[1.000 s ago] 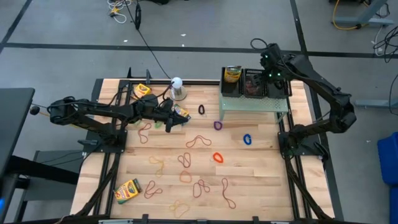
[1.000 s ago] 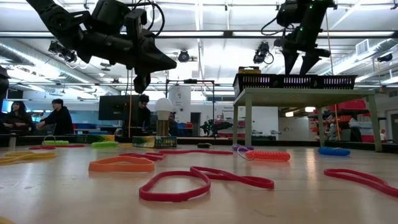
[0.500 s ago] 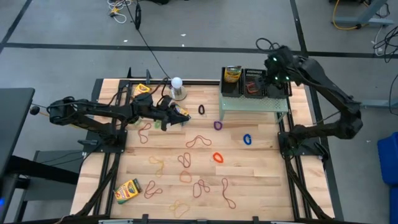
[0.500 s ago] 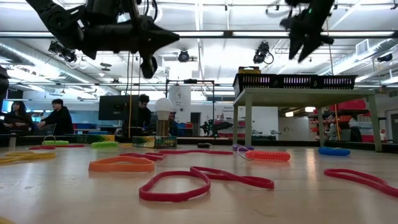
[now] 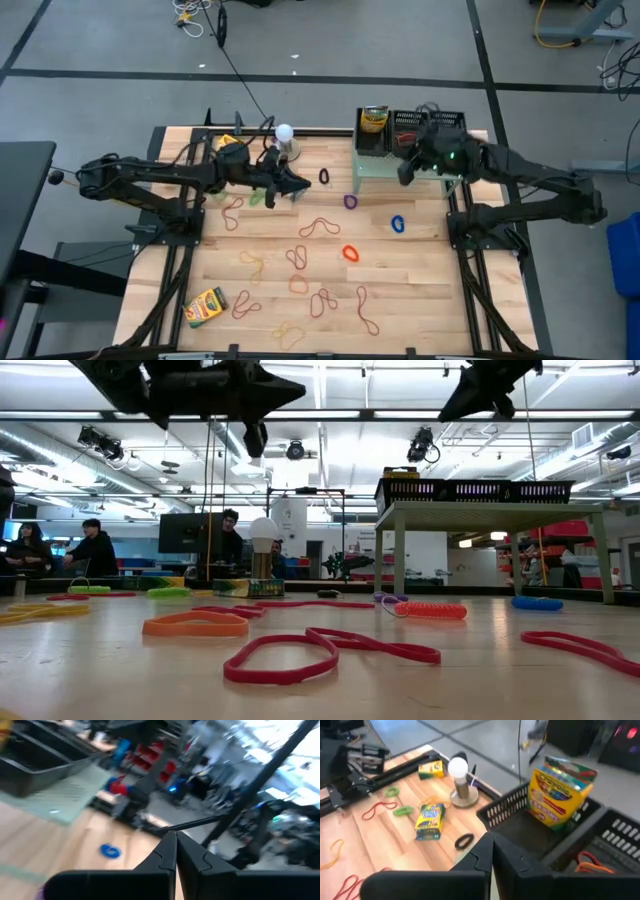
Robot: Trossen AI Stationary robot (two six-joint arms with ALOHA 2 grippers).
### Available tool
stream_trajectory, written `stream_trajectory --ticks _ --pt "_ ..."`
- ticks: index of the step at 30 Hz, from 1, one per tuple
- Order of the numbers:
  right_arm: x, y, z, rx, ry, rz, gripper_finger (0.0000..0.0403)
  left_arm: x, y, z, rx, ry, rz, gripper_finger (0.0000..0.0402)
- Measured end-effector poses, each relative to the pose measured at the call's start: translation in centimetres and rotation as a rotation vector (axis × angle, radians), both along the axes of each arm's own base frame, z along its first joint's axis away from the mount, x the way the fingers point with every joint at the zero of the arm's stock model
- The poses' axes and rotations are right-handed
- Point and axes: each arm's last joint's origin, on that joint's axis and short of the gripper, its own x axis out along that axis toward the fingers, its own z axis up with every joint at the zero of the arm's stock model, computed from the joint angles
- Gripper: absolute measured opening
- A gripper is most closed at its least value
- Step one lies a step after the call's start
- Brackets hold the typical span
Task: Pick & Place Office Desk Supplies
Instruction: Put the right green spring keychain into the right basket on the shelf
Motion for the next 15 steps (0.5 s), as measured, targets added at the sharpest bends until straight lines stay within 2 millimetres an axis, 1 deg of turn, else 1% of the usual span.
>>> stream_trajectory --ticks 4,8,12,15 --pt "0.7 2.0 -0.9 -0.094 -0.017 -0.025 0.0005 -1.1 0.2 1.0 0.046 0.154 0.099 0.0005" --pt "0.9 3.2 -1.3 -0.105 -0.038 -0.048 0.0016 -3.1 0.1 1.9 0.074 0.336 0.215 0.0005" --pt "1.0 3.9 -1.8 -0.064 -0.052 -0.026 0.002 -5.2 -0.1 1.8 0.036 0.517 0.32 0.0005" --pt "1.0 4.1 -2.3 -0.054 -0.049 -0.019 0.0019 -6.4 -0.3 0.9 -0.048 0.594 0.36 0.0006"
